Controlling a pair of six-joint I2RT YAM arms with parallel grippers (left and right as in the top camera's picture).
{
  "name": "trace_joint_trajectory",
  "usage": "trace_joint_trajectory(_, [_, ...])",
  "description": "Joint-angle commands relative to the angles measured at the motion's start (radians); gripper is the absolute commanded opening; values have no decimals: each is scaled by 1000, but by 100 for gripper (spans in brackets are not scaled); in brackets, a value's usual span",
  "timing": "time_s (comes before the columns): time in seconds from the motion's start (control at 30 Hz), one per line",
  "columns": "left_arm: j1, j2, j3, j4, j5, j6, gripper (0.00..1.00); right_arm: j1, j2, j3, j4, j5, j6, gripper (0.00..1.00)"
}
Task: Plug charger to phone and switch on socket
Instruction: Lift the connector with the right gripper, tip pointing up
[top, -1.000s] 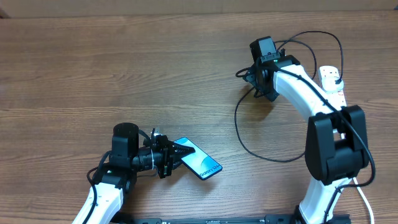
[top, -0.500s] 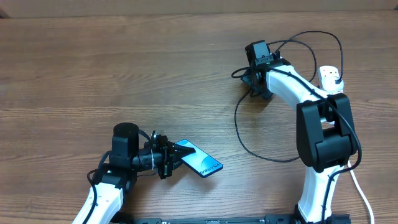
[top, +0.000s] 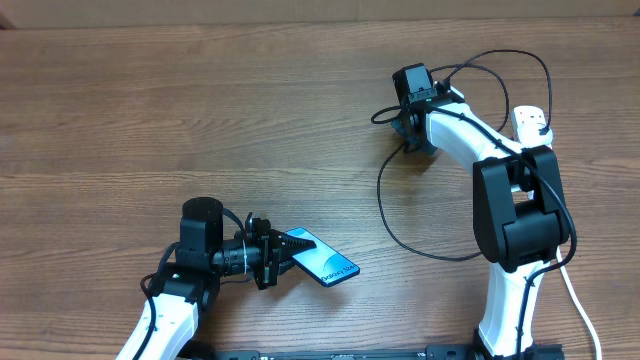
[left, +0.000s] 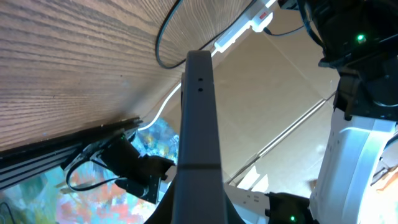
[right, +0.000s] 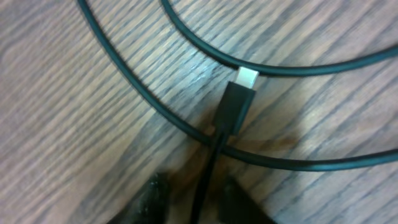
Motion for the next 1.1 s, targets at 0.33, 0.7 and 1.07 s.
trace_joint_trajectory(0.33, [0,3,4,10,51,59,4,-2,-12,-5,-111,-133,-87,4])
trace_joint_trajectory(0.7, [32,186,20,541,264,83,4,-4,-379,-5,-290,-617,-400,4])
trace_joint_trajectory(1.07, [50,639,371,853,510,74,4,19,-805,-8,-682,-834,-685,4])
